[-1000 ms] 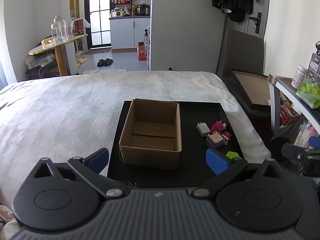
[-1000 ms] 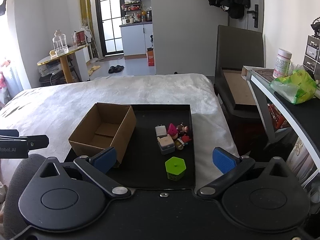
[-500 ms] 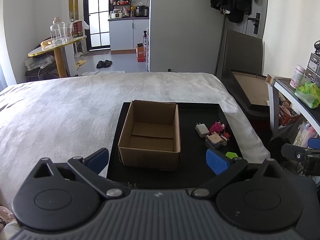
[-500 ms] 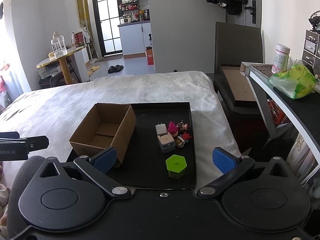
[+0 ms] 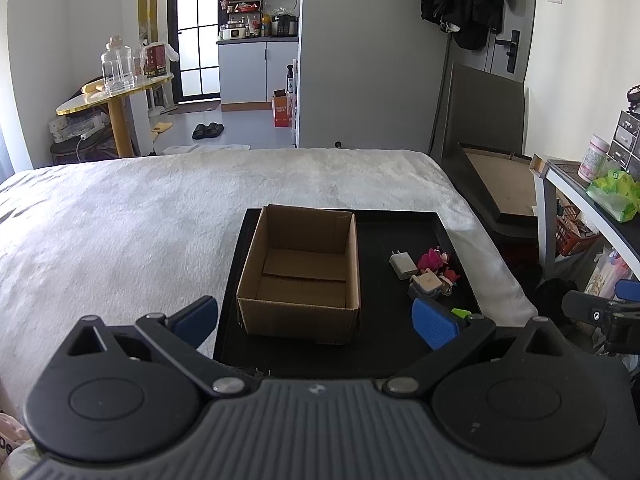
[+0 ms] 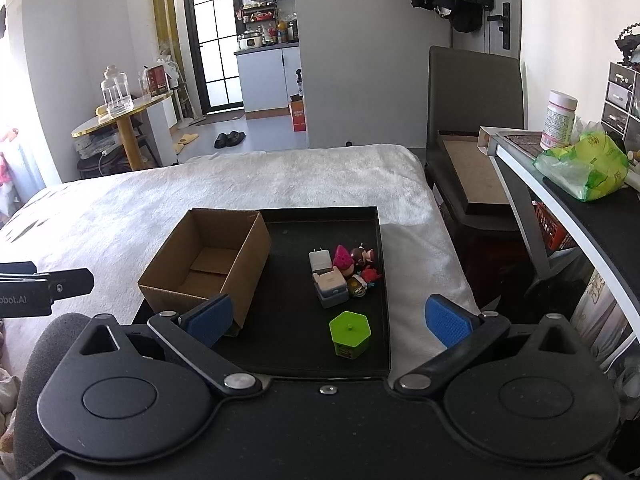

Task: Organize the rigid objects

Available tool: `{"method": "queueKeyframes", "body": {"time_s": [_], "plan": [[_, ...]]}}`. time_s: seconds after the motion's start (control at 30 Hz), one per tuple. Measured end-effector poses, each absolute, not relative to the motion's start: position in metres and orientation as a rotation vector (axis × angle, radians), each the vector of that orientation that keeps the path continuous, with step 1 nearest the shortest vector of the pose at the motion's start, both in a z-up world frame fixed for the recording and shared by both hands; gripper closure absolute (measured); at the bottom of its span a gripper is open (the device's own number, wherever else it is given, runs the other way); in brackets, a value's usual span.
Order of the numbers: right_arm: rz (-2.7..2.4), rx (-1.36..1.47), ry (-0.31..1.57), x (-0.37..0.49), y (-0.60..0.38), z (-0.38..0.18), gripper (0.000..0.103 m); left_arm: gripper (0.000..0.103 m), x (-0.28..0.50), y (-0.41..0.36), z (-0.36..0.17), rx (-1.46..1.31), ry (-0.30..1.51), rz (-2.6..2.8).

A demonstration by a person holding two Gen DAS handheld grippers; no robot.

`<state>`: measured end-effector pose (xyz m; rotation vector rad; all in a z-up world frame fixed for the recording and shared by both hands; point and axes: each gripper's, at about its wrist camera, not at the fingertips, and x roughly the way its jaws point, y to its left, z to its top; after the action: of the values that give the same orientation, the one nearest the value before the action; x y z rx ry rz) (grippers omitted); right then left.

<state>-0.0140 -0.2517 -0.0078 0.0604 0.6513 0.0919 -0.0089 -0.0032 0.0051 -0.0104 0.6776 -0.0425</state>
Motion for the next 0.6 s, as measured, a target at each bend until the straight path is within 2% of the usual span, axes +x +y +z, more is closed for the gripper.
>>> {"method": "queueKeyframes", "body": {"time_s": [0.6], "plan": [[0.090, 0.064, 0.656, -0.0141, -0.2520, -0.0075, 0.000, 0.000, -0.0071, 0.0007, 0.0080, -0.019, 0.678, -0.045]]}}
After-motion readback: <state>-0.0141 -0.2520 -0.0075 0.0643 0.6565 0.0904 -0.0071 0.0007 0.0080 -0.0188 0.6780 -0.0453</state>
